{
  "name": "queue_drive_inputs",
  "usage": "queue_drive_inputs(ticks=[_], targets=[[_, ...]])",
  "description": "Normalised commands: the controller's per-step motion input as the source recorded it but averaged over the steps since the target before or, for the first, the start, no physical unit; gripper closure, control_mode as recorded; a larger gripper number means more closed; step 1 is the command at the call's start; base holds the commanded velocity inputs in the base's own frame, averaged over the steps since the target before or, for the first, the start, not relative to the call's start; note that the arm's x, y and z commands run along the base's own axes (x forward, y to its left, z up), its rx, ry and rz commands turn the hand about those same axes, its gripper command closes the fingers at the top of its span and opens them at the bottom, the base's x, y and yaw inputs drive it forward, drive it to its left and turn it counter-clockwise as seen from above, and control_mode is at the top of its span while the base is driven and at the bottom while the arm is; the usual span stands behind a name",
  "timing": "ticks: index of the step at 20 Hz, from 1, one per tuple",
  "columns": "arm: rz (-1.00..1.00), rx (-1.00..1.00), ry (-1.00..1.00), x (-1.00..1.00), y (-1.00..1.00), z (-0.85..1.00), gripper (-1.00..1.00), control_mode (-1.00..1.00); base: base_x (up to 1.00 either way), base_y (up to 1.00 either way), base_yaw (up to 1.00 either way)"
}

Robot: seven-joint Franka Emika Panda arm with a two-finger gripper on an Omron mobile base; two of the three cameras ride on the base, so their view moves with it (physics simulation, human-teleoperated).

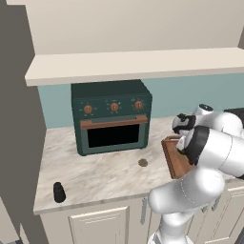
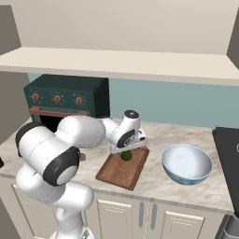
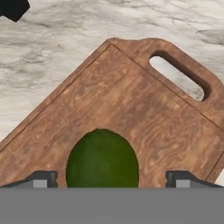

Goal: Open the cabinet. Place the bowl and condiment on the counter. Then place the lime and garlic on the cutting board.

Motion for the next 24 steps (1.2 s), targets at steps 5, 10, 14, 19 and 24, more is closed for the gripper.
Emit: queue_drive_inputs(ticks=[5, 10, 14, 19, 24], targets=[[-0.01, 0.0, -0.04, -0.15, 0.04, 0.47, -1.0, -1.0, 0.0, 0.0, 0.0], [0.0, 0.0, -0.04, -0.22, 0.0, 0.39, -1.0, -1.0, 0.0, 0.0, 0.0], [0.0, 0.0, -0.08, -0.31, 0.0, 0.21, -1.0, -1.0, 0.0, 0.0, 0.0], [-0.02, -0.01, -0.08, -0.39, 0.02, 0.43, -1.0, -1.0, 0.0, 0.0, 0.0], [-0.04, -0.03, 0.0, -0.37, 0.09, 0.47, -1.0, -1.0, 0.0, 0.0, 0.0]])
